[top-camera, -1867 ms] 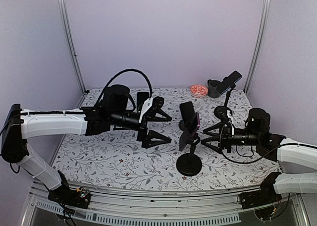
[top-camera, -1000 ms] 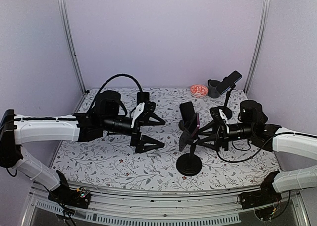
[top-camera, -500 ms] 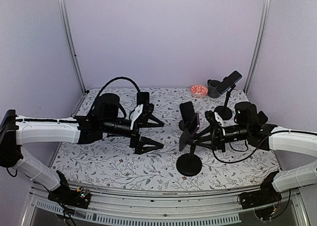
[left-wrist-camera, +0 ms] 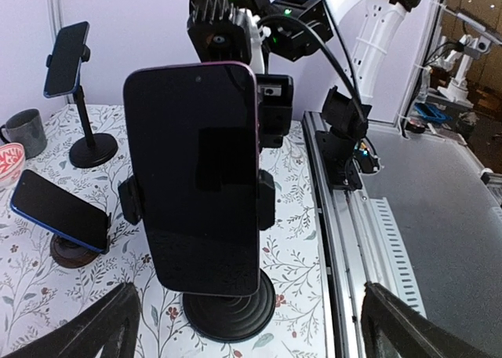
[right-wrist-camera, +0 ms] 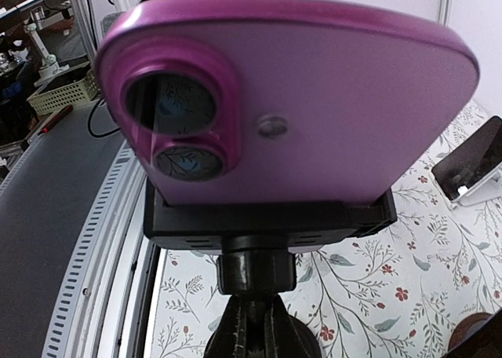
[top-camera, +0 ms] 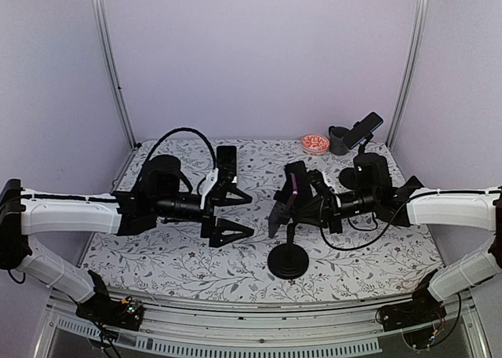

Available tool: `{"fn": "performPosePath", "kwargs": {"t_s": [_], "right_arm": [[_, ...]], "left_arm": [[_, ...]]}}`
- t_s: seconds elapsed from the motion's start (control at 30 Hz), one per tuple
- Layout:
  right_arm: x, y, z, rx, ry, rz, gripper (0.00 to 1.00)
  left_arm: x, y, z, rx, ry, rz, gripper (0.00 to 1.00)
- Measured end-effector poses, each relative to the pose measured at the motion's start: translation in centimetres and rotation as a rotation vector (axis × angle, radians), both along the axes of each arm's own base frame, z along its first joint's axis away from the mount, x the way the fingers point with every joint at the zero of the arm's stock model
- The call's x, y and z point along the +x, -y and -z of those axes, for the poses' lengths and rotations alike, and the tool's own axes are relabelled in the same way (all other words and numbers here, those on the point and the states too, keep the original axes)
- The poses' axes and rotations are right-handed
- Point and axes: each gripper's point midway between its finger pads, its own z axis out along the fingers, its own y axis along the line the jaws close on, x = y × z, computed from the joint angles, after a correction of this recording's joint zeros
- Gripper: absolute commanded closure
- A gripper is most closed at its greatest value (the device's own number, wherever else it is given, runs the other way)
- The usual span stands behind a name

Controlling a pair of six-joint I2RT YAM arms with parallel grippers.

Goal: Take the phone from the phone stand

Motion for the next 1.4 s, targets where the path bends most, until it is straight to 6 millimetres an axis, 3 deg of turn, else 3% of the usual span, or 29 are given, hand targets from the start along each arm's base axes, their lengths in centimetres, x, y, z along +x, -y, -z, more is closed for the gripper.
{"fn": "performPosePath", "kwargs": {"t_s": [0.23,0.33,0.67,1.07,1.4], "right_arm": [[0.0,-2.7,-0.2,0.007,0.034,-0.106,1.0],[0.0,-3.6,-0.2,0.012,0.063,-0.146,1.0],[-0.6,-4.0,0.1,0.025,0.109,-0.213,1.0],[-0.8,-4.1,0.1,0.031,0.113,-0.234,1.0],[-0.6,-4.4,0.2,0.034,0.115,-0.244,1.0]], "left_arm": [[1.1,-1.2,-0.8,-0.021,0.013,-0.075,0.06],[2.3,-1.8,-1.1,-0.027,0.015,-0.115,0.14],[4.8,-1.7,-1.9,-0.031,0.001,-0.14,0.39],[4.7,0.3,0.0,-0.002,-0.109,-0.036,0.63],[4.5,0.5,0.5,0.003,-0.139,-0.021,0.73]]}}
